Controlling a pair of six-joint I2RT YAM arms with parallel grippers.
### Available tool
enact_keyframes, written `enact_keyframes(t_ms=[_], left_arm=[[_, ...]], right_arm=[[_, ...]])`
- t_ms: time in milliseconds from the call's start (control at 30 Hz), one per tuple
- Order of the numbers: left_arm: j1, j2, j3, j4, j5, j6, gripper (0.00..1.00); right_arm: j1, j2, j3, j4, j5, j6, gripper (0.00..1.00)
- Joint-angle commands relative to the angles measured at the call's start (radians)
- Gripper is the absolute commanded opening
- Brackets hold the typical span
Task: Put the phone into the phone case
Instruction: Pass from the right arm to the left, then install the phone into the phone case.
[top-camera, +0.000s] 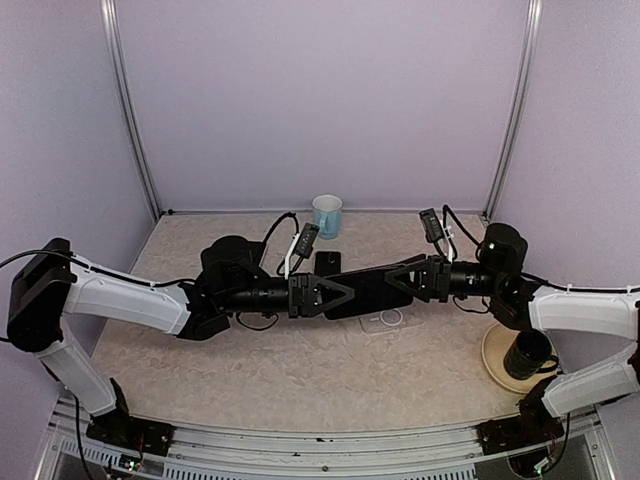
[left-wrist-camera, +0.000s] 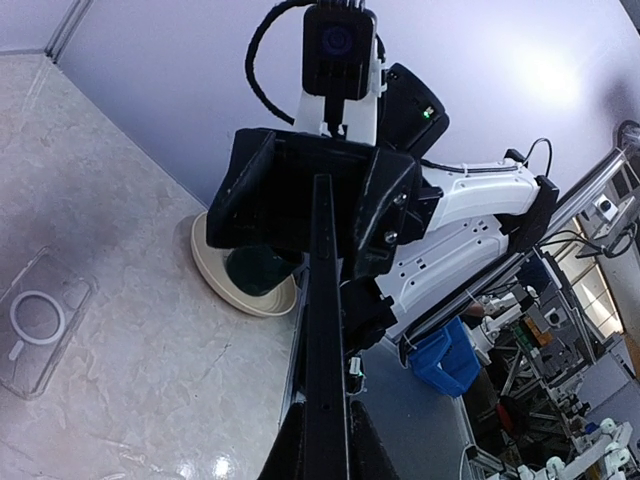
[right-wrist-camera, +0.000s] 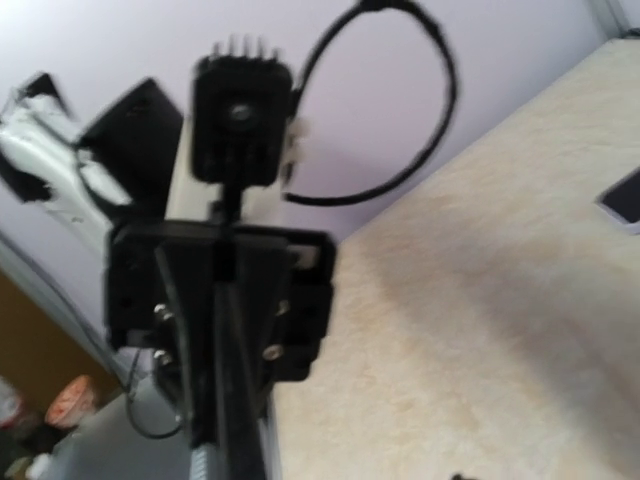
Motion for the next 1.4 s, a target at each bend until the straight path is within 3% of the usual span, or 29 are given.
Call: enact_keyframes(t_ms=[0,367,733,1033,1367], left_arm=[[0.008,-0.017,0.019,-0.005,-0.018,0.001,0.00],[0.014,0.018,0.090,-0.153,-0.082,-0.007,0.00],[0.028,0.147,0.234,-0.294,-0.077,-0.080,0.00],[0.048,0.264,0.379,-0.465,-0.108,-0.125,0.00],[0.053,0.384,0.501,-0.540,-0.092,-0.244,0.00]], right_arm=[[-0.030,-0.070,0.063,-0.291,0.110,-0.147,0.60],[-0.129,-0.130,0.079,-0.552,0.282,-0.233,0.96],[-0.186,-0.053,0.070,-0.613,0.391,-0.189,0.99],[-0.245,-0.061,0.055,-0.619,0.402,-0.182,0.99],[-0.269,-0.019,0.028,-0.590,0.408,-0.167,0.99]])
